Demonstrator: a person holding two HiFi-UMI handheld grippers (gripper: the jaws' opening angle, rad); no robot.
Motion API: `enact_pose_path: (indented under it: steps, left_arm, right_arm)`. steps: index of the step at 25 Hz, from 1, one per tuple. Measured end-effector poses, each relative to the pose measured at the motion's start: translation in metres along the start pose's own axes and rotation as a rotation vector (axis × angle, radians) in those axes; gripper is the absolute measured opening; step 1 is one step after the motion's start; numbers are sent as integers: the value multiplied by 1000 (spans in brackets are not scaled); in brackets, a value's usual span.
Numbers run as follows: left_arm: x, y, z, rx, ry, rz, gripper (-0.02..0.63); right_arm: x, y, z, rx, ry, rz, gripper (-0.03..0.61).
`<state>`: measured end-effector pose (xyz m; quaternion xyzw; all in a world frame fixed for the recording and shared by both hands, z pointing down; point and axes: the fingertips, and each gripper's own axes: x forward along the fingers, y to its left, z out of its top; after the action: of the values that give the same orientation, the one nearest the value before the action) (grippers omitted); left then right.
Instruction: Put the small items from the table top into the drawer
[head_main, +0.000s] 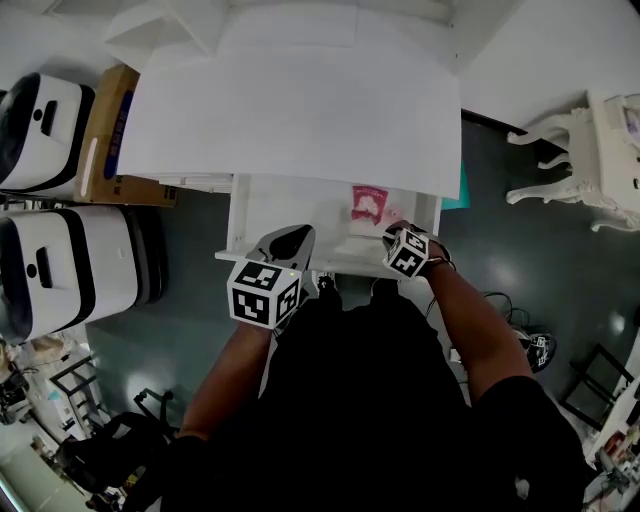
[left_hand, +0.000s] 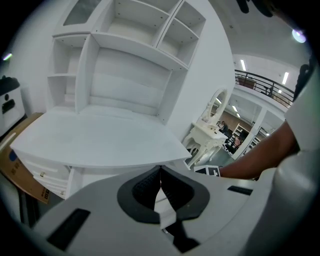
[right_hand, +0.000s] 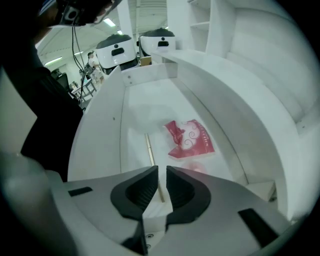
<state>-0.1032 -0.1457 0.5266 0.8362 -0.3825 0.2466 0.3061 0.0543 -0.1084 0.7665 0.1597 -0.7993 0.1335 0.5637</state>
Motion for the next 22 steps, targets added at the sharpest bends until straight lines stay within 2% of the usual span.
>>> enact_pose_path:
  steps: [4,6,8,10,12,14,17,22]
  left_arm:
    - [2,-5,4,39,-5,-46,11]
    - [2,-7,5,64,-5,-68,11]
    - [2,-9,7,89,-5,-89,11]
    - [1,-11,7,113,-5,-110,11]
    - [0,-16,7,139,-3,-137,11]
    - [1,-22,6,166,1,-169,11]
    - [2,-30,7,204,5,-213,11]
    - [0,-43,15,243,-3,-243,11]
  right_arm:
    - [-31,-12,4,105,-65,-94,48]
    - [-49,-19,7,201,-100,-154,48]
    - [-70,-26,11,362,-158,-213,48]
    - [-96,-29,16,561,-259,-249,46]
    - [-122,-26,25,747,-415,-229,46]
    - [-147,-17,33,883,-569,-189,40]
    - [-179,-3,41,945,-696,-199,32]
    - [-217,12,47,954,-792,-247,29]
